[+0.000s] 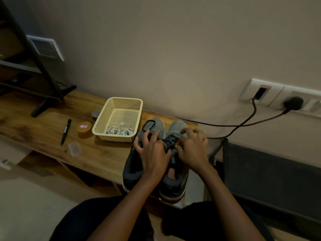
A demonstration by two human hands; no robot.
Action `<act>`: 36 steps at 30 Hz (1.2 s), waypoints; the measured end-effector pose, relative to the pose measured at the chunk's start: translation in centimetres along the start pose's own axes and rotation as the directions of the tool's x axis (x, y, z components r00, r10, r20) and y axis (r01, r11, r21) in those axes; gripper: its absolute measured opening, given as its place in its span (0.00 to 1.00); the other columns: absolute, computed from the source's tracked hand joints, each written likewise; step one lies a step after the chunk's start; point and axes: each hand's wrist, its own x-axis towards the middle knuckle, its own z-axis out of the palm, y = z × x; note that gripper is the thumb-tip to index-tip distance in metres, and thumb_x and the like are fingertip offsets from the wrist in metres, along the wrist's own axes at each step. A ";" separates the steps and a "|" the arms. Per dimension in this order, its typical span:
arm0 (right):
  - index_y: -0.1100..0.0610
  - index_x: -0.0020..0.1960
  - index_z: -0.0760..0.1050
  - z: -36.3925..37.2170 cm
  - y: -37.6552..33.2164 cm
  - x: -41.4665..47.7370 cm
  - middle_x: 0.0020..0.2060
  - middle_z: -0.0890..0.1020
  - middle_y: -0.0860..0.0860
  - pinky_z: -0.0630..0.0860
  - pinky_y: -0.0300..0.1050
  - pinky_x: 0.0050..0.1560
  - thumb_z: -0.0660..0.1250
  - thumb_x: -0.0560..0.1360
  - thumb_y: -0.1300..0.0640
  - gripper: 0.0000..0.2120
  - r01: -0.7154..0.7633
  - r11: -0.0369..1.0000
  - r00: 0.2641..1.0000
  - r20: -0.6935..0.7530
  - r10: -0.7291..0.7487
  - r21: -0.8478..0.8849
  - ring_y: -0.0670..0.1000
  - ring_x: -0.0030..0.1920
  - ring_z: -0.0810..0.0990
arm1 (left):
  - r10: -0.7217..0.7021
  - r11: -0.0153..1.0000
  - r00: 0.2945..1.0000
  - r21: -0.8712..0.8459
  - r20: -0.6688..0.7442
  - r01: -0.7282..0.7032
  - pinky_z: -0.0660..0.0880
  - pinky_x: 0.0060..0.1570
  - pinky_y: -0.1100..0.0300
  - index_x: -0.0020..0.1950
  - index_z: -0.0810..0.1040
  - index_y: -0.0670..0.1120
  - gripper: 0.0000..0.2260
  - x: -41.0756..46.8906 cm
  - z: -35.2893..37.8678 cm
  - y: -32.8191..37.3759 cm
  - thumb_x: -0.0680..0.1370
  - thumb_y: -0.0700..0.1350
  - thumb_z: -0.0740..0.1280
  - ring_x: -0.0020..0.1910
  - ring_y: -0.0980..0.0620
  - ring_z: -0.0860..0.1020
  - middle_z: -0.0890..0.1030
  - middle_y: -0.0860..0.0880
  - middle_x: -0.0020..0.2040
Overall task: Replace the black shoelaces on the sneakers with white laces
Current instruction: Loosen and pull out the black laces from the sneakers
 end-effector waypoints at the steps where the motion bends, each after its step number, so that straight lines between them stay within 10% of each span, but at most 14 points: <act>1: 0.53 0.52 0.79 -0.3 0.2 -0.2 0.66 0.66 0.47 0.54 0.52 0.65 0.61 0.76 0.53 0.10 0.002 1.000 1.000 -0.017 -0.002 0.024 0.55 0.69 0.55 | -0.007 1.000 1.000 0.000 0.003 0.007 0.41 0.66 0.47 0.46 0.82 0.49 0.09 0.0 0.0 0.0 0.74 0.53 0.68 0.74 0.50 0.52 0.66 0.56 0.72; 36: 0.55 0.48 0.81 0.1 -0.6 -0.1 0.67 0.69 0.50 0.52 0.60 0.68 0.64 0.73 0.54 0.09 0.038 0.996 0.999 -0.023 -0.040 -0.079 0.60 0.71 0.56 | 0.002 1.000 1.000 0.008 -0.016 -0.002 0.42 0.66 0.45 0.44 0.83 0.49 0.09 -0.1 0.1 -0.2 0.73 0.54 0.69 0.75 0.50 0.52 0.67 0.56 0.72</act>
